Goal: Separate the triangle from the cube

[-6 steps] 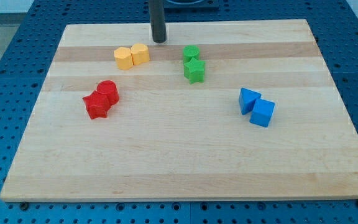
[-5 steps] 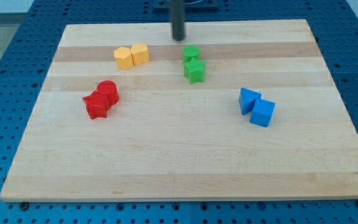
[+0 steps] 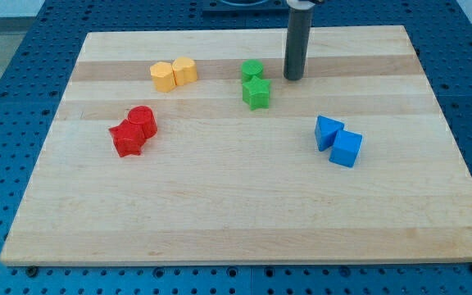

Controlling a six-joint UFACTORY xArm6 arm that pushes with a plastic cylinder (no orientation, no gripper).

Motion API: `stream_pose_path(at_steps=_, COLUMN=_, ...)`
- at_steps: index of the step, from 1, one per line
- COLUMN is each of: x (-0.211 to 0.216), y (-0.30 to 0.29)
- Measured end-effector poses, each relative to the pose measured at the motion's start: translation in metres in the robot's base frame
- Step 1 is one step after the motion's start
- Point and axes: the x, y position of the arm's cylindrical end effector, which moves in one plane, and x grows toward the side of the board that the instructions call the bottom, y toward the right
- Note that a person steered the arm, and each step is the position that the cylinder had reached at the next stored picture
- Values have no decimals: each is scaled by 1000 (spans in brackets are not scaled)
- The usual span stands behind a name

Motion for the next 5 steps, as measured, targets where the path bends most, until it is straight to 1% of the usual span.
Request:
stream_pose_path(at_steps=1, x=75, y=0)
stream_pose_path(at_steps=2, x=80, y=0)
stream_pose_path(at_steps=3, x=126, y=3)
stream_pose_path(at_steps=4, x=89, y=42)
stream_pose_path(at_steps=5, x=73, y=56)
